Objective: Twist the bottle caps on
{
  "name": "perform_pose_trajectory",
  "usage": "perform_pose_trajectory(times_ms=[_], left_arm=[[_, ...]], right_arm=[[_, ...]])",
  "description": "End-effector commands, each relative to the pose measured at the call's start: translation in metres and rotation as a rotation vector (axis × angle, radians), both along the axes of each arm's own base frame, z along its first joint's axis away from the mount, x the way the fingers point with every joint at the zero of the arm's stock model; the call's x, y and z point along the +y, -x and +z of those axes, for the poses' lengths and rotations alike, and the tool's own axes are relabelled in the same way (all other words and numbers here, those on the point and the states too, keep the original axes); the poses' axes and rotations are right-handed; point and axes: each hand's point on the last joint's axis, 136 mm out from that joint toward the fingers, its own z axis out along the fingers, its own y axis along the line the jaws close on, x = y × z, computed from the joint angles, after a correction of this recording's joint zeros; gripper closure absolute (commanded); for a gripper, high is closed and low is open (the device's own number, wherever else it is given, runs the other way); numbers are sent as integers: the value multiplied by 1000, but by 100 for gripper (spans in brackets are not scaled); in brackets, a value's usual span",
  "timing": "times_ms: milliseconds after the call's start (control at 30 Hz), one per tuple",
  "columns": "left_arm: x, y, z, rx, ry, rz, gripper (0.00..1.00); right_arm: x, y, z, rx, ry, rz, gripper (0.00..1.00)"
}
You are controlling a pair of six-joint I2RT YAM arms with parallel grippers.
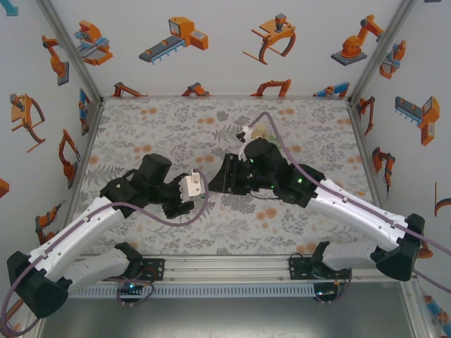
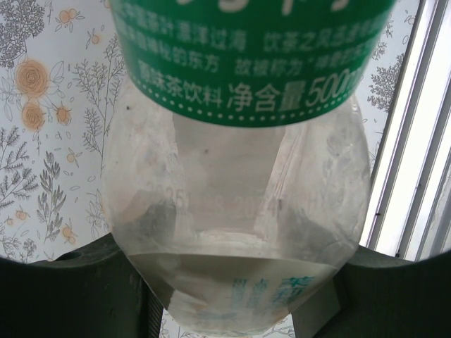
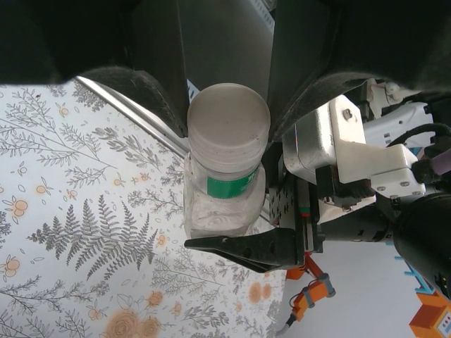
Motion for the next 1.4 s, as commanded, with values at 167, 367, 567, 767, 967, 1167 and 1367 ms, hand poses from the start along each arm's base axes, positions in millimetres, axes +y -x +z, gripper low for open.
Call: perform_pose_trajectory(times_ms=[167,367,567,767,967,1167,1367], left_arm=[[-30,2,48,-87,205,-105,100],[-31,3,47,-79,204,-110,100],[-32,5,47,-70,208,-121,100],[-34,9,46,-49,212,-142,100],[-36,13,44,-22,212,-166,100],[-39,21,42,21,214,-212,100],[-41,29,38,74,210,-254,100]], right_arm=[[6,7,18,-21,-25,16,46],[1,8,34,-90,-12,38,36],[-16,12,66,-261,8,80,23],[-27,26,109,-503,-11,199,22],[-27,57,123,-753,7,455,29],[-35,87,99,-1073,146,818,36],[-35,87,80,-1181,267,989,37]])
